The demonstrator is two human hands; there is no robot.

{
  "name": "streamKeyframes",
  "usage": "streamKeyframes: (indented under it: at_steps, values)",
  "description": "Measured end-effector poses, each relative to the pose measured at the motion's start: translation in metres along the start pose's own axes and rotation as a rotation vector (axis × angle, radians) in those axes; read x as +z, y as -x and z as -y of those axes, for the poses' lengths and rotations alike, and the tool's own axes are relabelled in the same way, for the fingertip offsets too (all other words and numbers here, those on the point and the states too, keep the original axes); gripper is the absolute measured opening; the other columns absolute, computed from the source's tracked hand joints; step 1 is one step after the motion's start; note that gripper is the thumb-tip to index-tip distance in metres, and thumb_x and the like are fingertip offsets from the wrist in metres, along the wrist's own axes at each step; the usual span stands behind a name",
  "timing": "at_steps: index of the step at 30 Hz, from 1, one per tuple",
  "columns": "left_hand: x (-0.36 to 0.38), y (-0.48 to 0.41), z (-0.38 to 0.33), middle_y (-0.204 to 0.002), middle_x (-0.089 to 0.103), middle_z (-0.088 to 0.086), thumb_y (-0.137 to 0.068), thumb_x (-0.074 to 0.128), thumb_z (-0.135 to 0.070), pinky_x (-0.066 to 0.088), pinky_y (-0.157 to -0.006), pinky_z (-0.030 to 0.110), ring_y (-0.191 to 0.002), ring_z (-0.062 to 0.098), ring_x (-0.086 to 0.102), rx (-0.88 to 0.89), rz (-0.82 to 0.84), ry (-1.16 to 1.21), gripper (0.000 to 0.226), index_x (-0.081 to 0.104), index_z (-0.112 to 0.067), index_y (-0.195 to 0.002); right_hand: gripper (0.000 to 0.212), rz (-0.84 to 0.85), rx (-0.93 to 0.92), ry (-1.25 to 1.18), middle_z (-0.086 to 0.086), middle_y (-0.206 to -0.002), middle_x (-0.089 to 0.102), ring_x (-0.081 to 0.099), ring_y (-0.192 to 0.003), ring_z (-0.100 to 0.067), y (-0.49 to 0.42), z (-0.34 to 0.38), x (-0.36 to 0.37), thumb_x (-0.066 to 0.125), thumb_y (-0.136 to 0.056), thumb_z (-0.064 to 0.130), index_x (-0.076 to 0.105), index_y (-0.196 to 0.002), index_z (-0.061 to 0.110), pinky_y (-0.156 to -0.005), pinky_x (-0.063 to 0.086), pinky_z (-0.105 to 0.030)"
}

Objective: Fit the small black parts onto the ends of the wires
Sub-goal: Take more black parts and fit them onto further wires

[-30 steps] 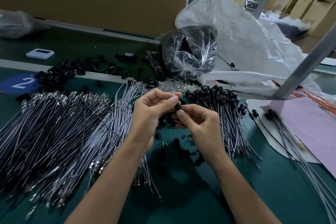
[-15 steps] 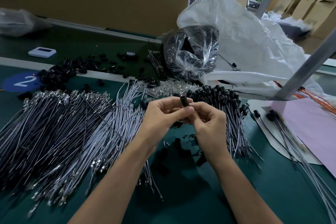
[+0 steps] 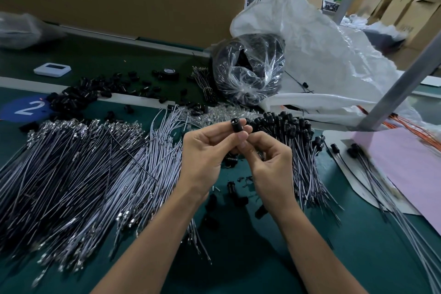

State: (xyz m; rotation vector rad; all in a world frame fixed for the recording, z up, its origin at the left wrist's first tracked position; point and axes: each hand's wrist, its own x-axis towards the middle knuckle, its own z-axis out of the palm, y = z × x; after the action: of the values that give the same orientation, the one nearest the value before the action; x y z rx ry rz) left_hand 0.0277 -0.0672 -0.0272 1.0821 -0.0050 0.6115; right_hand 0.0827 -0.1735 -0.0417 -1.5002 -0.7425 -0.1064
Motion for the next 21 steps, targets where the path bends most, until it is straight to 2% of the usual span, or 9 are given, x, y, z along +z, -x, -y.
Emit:
streamKeyframes:
  at_steps: [5,7,12,21]
  values:
    - [0.0030,0.0022,-0.0009,-0.088,0.077,0.007,-0.072,0.073,-0.010,0.056,-0.076,0.019,-0.086,0.017,0.075,0.006,-0.006,0.011,0.022,0.075,-0.009,-0.094,0.011,0.011,-0.013,-0.022,0.005,-0.078,0.071,0.067,-0.079,-0.011,-0.0004,0.0004,0.0003,0.068,-0.089,0.013,0.070,-0.079,0.019,-0.076,0.054,-0.026]
    - [0.0037,0.0027,-0.0014,-0.088,0.077,0.007,-0.072,0.073,-0.012,0.056,-0.076,0.020,-0.087,0.017,0.075,0.011,-0.010,0.006,0.023,0.075,-0.010,-0.095,0.009,0.020,-0.008,-0.035,0.006,-0.084,0.073,0.068,-0.083,-0.009,-0.0004,0.0003,0.0004,0.068,-0.089,0.013,0.071,-0.081,0.016,-0.079,0.054,-0.028]
    - [0.0032,0.0029,-0.0030,-0.087,0.077,0.007,-0.073,0.072,-0.011,0.056,-0.073,0.019,-0.085,0.017,0.075,0.018,-0.003,0.005,0.021,0.075,-0.010,-0.094,0.006,0.046,-0.012,-0.059,0.003,-0.079,0.071,0.068,-0.079,-0.012,-0.0001,0.0008,-0.0003,0.067,-0.090,0.012,0.072,-0.087,0.009,-0.076,0.053,-0.022]
    - [-0.0007,-0.0005,-0.0039,-0.086,0.077,0.008,-0.074,0.072,-0.013,0.056,-0.072,0.019,-0.084,0.017,0.075,0.027,-0.028,-0.022,0.020,0.075,-0.008,-0.093,0.006,0.065,-0.002,0.021,0.000,-0.076,0.069,0.066,-0.077,-0.017,0.0016,0.0022,0.0022,0.067,-0.088,0.013,0.069,-0.083,0.009,-0.078,0.057,-0.040]
